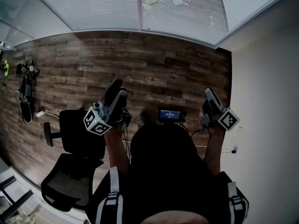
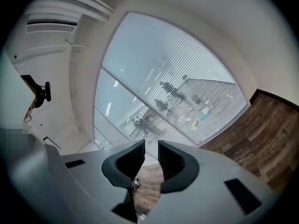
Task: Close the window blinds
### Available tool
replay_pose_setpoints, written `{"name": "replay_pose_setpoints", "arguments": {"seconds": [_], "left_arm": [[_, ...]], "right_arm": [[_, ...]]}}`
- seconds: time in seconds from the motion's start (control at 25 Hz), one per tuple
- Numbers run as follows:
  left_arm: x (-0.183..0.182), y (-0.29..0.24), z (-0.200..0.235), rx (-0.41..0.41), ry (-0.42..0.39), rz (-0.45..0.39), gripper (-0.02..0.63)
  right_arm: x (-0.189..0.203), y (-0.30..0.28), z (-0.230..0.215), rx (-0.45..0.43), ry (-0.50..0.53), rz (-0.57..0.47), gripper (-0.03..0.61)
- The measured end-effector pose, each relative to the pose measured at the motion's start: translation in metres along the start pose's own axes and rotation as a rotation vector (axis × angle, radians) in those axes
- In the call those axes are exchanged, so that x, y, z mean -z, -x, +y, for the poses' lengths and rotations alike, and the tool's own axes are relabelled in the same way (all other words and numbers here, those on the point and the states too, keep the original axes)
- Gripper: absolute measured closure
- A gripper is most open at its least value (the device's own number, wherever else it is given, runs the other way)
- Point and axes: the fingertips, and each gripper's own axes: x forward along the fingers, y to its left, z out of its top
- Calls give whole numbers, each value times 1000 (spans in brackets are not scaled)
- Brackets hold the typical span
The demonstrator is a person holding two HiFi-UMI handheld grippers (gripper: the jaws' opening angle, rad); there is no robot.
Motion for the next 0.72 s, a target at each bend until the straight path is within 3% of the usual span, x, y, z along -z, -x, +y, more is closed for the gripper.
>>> {"name": "replay_pose_setpoints", "arguments": {"seconds": [0.36,0.72], "left_arm": [[-10,0,26,-17,11,-2,426],[-7,-41,64,-63,-46,23,426]], "right_arm": [[7,-18,-5,20,-29,-19,488],[-15,-81,-54,-27,-93,2,488]]}}
